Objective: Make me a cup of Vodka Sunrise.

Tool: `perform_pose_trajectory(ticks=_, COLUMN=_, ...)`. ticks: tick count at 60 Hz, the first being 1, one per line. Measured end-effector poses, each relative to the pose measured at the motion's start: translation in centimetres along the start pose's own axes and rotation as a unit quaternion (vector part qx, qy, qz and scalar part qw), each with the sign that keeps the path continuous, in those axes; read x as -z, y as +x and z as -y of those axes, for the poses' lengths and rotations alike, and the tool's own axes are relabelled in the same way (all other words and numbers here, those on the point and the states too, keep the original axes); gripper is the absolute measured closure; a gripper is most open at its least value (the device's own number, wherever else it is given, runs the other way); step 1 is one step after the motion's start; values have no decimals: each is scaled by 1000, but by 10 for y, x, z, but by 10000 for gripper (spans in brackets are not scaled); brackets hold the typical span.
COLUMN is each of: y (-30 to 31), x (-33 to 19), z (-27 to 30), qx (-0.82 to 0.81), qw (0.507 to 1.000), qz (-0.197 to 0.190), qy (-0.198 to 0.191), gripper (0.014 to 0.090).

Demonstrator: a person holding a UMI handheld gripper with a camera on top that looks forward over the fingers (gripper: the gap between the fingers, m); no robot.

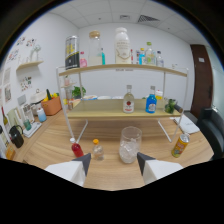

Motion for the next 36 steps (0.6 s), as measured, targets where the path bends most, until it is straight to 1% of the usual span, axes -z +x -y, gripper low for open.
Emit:
perform_pose_trajectory(ticks=6, y=29, x=18, z=3, qx=-23, qw=999, qz=-22, qy=-6, gripper=184)
perform_pose_trajectory(ticks=12, y=56, x=29, z=34, qx=-46, qw=998, qz=-36, qy=10, gripper=193)
perform_pose_trajectory(ticks=19, y=84, x=32, z=105, qx=-45, qw=996, qz=-51, qy=58, gripper=192)
perform_pose_trajectory(ticks=29, y=108, x=18, z=220, qx=-12, qw=987, qz=-52, qy=149, gripper=192)
perform_pose_trajectory(ticks=32, y=113, x=9, z=245, qx=-5, qw=985, qz=-50, qy=167, gripper=192)
perform_pose_trajectory(ticks=36, y=118, x=-7, z=269, qx=2, qw=983, qz=-47, qy=180, gripper=192)
